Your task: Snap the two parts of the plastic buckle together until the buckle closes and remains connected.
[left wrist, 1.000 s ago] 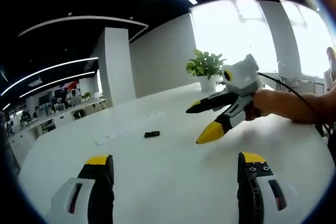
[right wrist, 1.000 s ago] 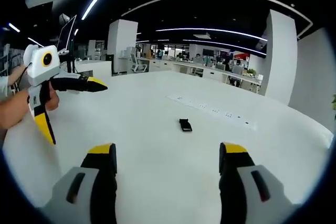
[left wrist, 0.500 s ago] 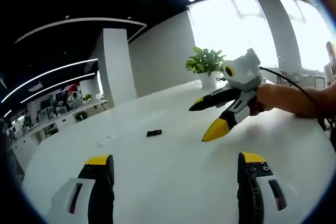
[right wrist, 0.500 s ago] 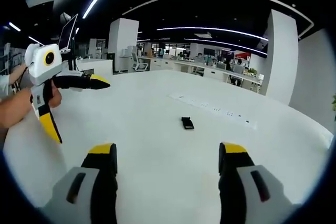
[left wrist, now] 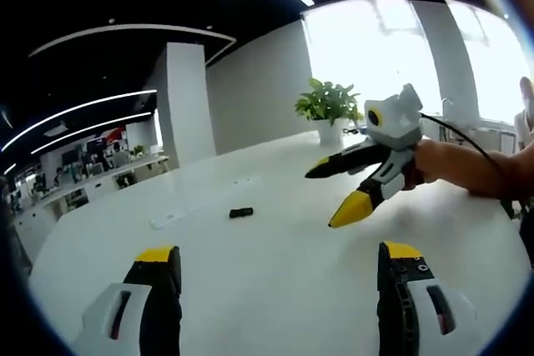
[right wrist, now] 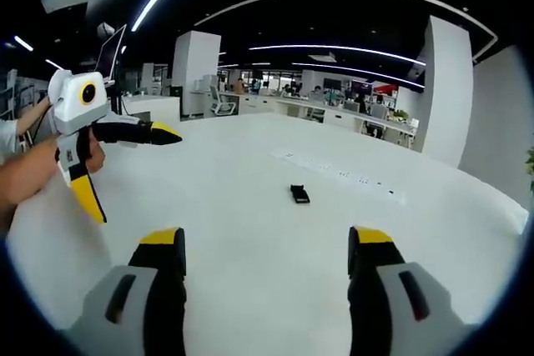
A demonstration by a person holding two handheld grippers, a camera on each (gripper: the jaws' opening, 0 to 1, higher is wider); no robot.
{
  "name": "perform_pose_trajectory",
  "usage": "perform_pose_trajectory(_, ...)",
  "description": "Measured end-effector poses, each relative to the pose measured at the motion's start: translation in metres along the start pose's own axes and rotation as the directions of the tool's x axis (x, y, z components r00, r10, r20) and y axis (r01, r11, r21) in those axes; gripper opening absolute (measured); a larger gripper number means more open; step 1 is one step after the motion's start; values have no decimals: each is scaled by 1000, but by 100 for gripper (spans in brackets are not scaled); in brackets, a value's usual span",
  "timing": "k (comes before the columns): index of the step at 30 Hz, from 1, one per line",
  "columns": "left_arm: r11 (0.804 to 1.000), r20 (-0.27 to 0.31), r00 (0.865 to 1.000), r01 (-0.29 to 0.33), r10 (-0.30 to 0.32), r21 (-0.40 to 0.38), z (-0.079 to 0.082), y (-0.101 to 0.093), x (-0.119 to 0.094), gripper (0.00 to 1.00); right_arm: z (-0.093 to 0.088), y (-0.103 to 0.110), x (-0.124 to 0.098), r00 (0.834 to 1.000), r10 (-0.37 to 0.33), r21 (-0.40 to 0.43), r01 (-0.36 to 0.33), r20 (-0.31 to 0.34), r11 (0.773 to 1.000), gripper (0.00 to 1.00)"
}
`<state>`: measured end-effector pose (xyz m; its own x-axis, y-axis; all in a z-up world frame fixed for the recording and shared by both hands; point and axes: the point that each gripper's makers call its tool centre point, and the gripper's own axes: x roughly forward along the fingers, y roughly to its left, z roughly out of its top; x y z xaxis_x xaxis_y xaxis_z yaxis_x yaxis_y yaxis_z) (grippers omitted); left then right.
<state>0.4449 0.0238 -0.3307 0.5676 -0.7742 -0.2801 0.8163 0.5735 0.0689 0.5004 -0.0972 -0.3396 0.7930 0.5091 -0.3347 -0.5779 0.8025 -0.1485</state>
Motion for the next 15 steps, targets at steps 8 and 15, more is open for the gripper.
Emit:
perform_pose_trajectory(8, 1000, -6, 1000, -2, 2, -12, -1, 6, 5, 100, 1, 0, -6, 1000, -6, 1, 6, 8, 1000, 81)
perform_pose_trajectory(15, 999, -10, 999, -32, 31, -34, -2, 19, 5, 100, 0, 11, -17, 1000, 12, 4, -12, 3, 1000, 81)
